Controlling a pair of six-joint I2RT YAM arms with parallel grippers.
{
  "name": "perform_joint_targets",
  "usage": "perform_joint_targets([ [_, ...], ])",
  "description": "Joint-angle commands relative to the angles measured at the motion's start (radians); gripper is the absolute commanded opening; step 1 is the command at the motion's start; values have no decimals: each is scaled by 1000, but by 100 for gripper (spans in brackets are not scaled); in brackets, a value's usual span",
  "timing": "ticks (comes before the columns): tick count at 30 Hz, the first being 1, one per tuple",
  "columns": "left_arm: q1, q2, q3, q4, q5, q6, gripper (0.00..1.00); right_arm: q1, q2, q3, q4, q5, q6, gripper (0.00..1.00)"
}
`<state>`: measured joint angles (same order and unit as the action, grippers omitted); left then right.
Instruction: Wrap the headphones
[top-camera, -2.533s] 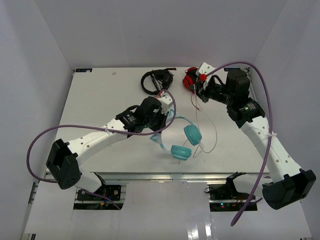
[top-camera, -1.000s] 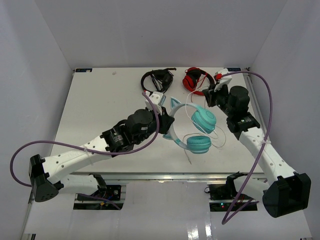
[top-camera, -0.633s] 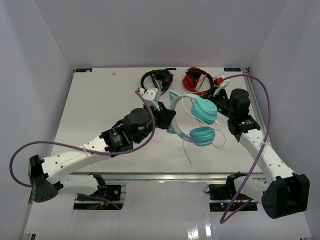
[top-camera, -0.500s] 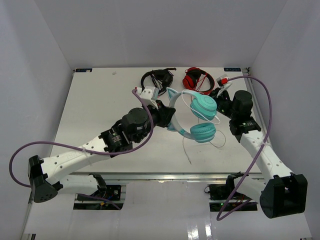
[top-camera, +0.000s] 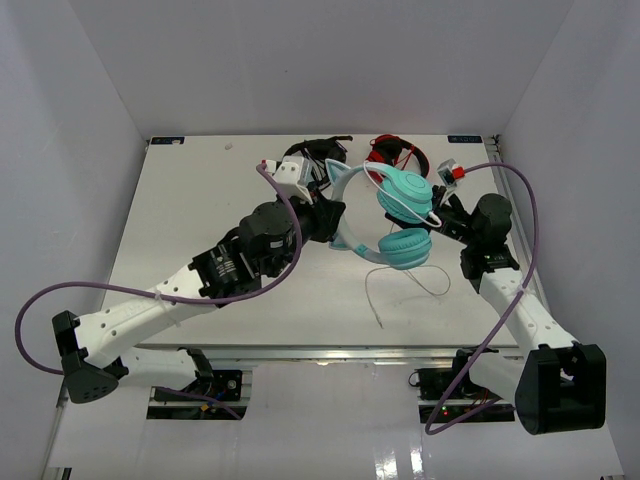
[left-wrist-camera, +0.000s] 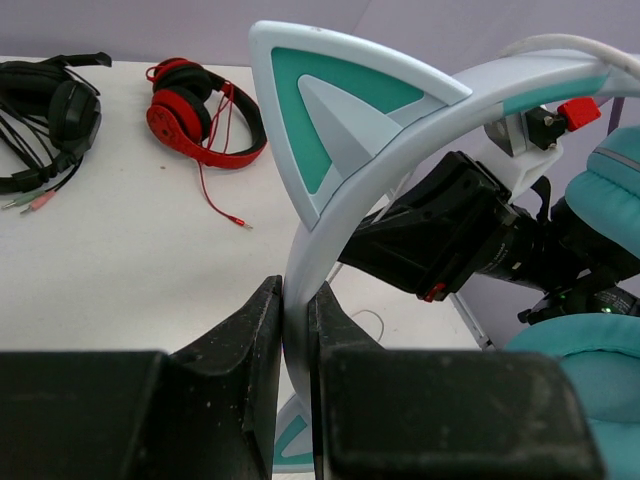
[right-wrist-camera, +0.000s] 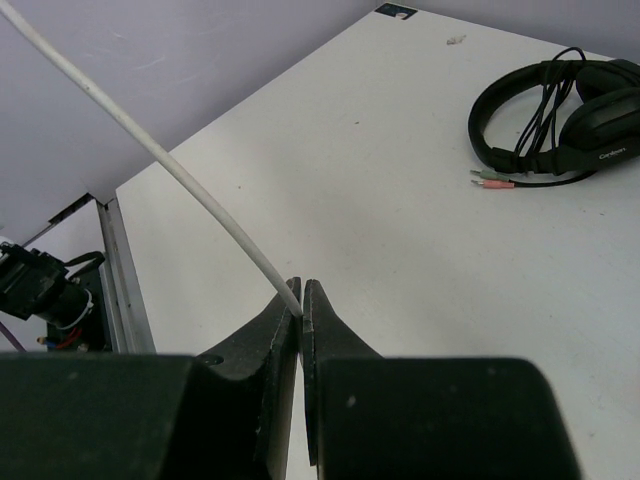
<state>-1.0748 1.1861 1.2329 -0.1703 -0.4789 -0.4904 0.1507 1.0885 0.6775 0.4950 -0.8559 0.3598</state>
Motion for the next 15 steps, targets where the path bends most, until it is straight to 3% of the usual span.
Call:
perform_joint_targets([
  [1,1,-37,61,-17,-59,-26,0,-32,-4,-32,166,-44,87,8],
  [15,1,13,144,-43,-78,-28,0,-41,10,-76,277,-93,136,8],
])
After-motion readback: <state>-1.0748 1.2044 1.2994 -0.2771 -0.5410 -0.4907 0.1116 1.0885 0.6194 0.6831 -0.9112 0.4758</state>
